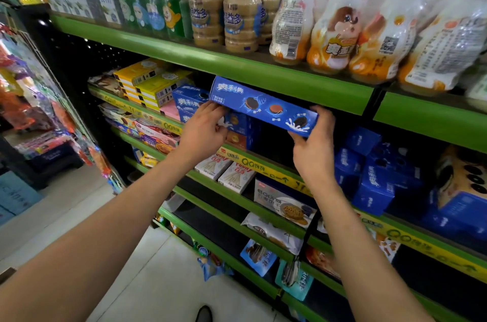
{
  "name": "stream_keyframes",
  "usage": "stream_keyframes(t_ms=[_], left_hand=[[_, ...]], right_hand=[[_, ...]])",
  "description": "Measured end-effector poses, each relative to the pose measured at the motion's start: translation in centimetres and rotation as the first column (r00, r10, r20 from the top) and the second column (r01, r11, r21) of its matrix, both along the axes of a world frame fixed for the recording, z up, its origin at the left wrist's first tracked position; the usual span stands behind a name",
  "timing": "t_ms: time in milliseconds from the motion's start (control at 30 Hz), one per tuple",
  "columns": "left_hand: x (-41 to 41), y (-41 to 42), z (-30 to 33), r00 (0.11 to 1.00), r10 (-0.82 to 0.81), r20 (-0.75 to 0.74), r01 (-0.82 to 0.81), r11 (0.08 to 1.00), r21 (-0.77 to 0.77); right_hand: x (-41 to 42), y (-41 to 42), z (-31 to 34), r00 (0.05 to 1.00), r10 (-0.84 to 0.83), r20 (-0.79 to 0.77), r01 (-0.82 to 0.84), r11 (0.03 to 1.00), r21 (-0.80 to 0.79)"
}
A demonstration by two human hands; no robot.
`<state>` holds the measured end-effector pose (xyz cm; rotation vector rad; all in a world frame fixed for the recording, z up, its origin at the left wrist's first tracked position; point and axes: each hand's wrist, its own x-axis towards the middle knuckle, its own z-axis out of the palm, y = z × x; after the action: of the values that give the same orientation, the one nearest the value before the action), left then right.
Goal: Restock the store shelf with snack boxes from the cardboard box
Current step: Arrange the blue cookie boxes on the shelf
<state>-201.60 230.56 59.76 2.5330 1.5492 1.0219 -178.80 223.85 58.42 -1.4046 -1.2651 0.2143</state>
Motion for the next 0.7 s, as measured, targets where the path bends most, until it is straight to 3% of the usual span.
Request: stream_keyframes(t_ms=[233, 500, 700], left_hand=[[0.0, -0.1, -0.2, 1.000, 0.008, 0.028, -0.008, 1.000, -0.018], [0.0, 0.4, -0.7, 0.998, -0.013, 0.069, 0.014, 1.000, -0.019], [0.0, 0.0, -0.4, 0.997, -0.029, 0.078, 0.031, 0.999, -0.030]], right_hand=[[0.6, 1.5, 0.3, 0.978, -0.202, 0.044, 0.199, 0.978, 0.067], [-0.6, 6.8, 0.2, 0.996, -0.081, 0.031, 0.087, 0.950, -0.299], [0.9, 9.9, -0.5, 0.987, 0.145, 0.073, -0.071, 0.794, -0.603]])
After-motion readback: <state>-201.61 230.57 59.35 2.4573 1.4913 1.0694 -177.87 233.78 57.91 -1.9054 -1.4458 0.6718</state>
